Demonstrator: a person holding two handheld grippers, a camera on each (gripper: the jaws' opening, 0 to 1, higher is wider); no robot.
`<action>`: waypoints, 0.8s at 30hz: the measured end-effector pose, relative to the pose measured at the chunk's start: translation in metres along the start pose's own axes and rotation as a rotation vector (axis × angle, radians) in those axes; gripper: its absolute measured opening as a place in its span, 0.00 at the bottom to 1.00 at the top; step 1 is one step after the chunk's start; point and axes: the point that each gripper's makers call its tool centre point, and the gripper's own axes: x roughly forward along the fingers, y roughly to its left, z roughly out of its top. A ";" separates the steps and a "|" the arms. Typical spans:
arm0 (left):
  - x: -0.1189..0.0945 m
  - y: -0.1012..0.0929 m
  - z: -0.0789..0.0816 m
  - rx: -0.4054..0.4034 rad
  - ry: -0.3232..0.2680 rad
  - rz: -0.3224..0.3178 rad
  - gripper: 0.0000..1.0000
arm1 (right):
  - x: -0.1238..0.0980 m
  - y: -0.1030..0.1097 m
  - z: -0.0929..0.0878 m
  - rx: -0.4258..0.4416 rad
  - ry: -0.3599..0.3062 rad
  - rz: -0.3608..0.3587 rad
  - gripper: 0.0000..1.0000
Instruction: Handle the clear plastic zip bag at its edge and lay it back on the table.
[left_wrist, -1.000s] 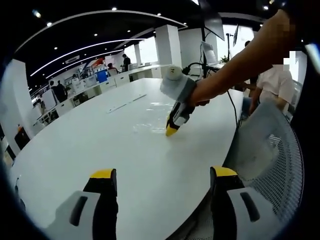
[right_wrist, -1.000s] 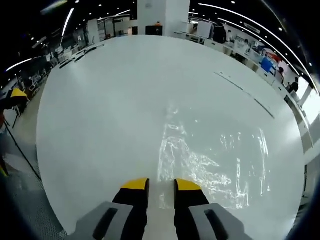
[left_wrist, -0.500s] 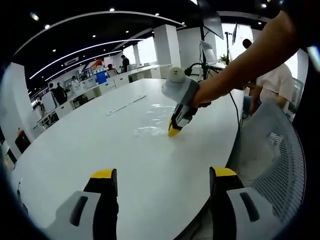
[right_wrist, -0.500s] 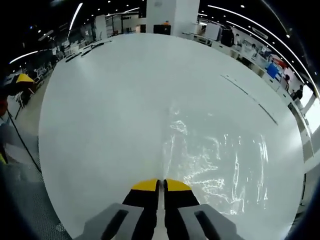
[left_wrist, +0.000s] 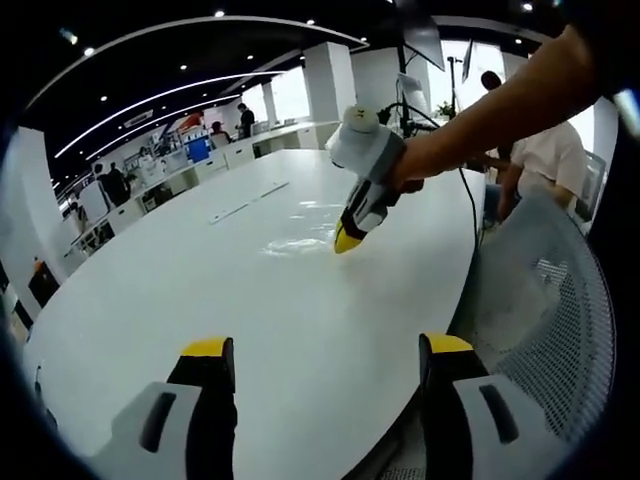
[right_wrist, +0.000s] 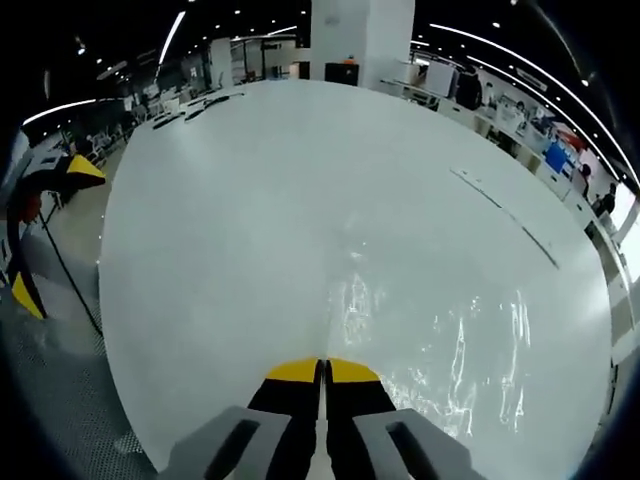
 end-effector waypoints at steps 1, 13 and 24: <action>0.000 0.001 0.000 -0.004 -0.001 0.001 0.74 | -0.001 0.000 -0.001 0.000 0.001 0.002 0.00; 0.001 0.006 -0.003 -0.016 -0.002 0.004 0.74 | -0.018 0.014 -0.002 -0.112 -0.013 0.066 0.00; 0.005 0.011 0.000 -0.015 -0.014 0.007 0.73 | -0.030 0.018 0.004 -0.227 -0.012 0.090 0.00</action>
